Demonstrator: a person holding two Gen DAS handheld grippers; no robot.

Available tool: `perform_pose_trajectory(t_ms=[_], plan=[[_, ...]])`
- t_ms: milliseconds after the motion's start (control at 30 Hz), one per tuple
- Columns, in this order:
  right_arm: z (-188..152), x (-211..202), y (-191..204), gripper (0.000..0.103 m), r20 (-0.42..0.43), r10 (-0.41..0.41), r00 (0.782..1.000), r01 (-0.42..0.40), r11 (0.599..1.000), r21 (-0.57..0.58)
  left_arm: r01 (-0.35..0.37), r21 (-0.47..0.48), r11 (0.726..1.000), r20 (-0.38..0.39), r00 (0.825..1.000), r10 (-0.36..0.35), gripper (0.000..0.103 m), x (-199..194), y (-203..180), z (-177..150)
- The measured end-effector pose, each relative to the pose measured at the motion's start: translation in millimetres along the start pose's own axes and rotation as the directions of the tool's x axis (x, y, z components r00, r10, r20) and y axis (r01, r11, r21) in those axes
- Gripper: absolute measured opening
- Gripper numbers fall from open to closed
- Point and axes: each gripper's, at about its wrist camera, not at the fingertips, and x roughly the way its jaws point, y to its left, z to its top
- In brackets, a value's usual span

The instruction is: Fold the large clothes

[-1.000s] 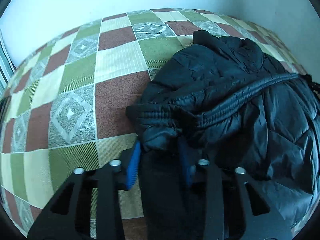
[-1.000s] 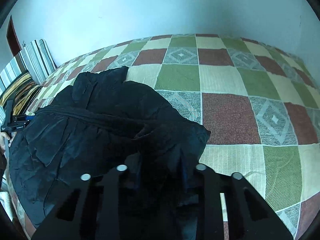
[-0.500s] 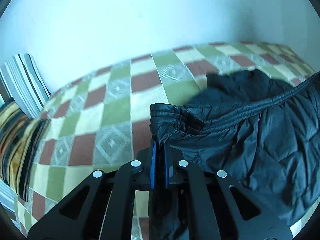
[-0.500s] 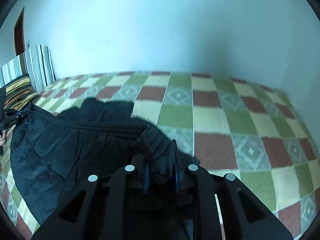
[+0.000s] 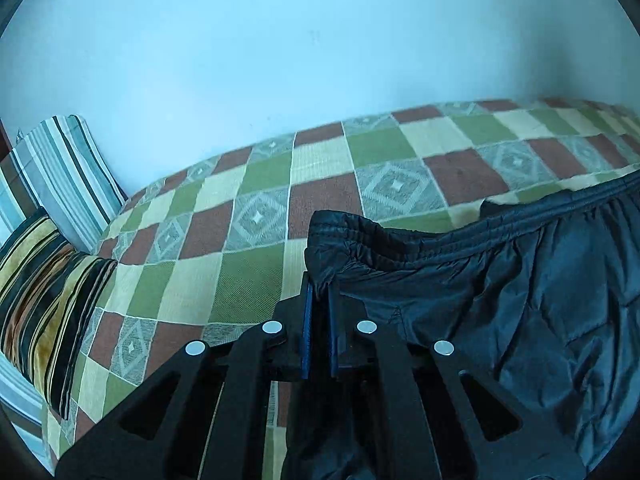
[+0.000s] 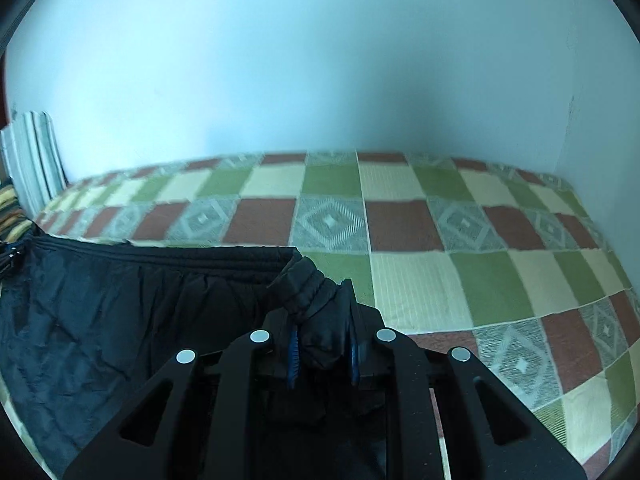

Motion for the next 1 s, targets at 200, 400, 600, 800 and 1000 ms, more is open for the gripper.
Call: perform_pose_trajectory(t_ms=[200, 400, 600, 800, 1000], plan=[[-19, 52, 4, 0.018, -0.106, -0.031, 0.994, 0.029, 0.999, -0.017, -0.032, 0.041, 0.999, -0.096, 0.995, 0.036, 0.007, 53, -18, -20], [-34, 85, 1, 0.022, -0.195, -0.031, 0.98, 0.031, 1.0, -0.003, -0.032, 0.053, 0.998, -0.129, 0.991, 0.039, 0.007, 80, -30, -35], [-41, 95, 2, 0.027, -0.211, -0.039, 0.977, 0.041, 0.999, 0.009, -0.051, 0.051, 0.997, -0.127, 0.99, 0.057, 0.007, 92, -37, -42], [-30, 81, -7, 0.052, -0.219, -0.054, 0.974, 0.068, 0.996, 0.055, -0.109, 0.065, 0.992, -0.111, 0.987, 0.116, 0.026, 75, -31, -33], [-13, 20, -4, 0.055, -0.118, -0.071, 0.99, 0.088, 0.986, 0.144, -0.133, -0.006, 0.991, -0.034, 0.991, 0.133, 0.065, 17, -15, -21]])
